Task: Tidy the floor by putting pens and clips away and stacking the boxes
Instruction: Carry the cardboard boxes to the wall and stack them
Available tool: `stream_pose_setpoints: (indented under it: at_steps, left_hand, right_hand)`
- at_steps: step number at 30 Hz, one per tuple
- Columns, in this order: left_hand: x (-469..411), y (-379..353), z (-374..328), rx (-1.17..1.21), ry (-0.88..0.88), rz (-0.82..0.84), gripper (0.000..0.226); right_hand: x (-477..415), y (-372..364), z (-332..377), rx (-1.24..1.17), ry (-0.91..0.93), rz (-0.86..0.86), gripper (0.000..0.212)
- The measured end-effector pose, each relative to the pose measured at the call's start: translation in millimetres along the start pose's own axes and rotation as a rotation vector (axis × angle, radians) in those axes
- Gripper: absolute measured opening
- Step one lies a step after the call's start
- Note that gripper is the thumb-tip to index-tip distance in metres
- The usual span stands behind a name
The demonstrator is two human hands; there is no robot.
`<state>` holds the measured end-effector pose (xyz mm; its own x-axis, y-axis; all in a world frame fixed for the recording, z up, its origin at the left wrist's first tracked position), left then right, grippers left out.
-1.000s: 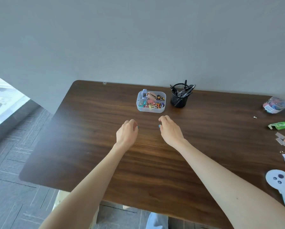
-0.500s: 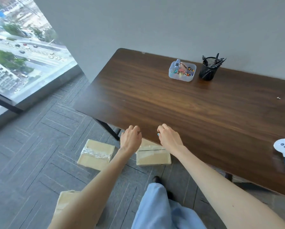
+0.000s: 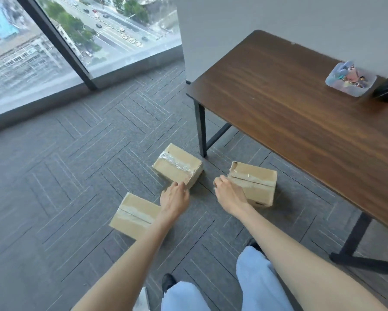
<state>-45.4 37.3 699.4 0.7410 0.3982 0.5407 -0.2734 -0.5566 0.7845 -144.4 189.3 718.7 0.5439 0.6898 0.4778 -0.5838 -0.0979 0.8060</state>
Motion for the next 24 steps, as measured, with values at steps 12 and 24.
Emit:
stream_pose_setpoints:
  at_steps: [12,24]
  left_hand:
    - [61.9,-42.2,253.7,0.138,0.203,0.048,0.031]
    - [-96.1,-217.0,440.7,0.315,0.437,-0.096,0.038]
  right_hand:
    - [-51.4,-137.7,190.0,0.031,0.091,0.111,0.024]
    - [-258.6,-369.2,193.8,0.152,0.201,0.210,0.027]
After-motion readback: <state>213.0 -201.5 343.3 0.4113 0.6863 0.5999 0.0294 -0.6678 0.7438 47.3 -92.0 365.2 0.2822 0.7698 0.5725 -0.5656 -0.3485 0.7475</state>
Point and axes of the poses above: each hand's wrist, its own x-axis away from the middle knuckle, its own y-axis out of the back of the hand, z = x × y, the point moved 2 cm from there along -x, towards the middle knuckle, and after that the axes turned 15 degrees about z, right-handed, at the moved point
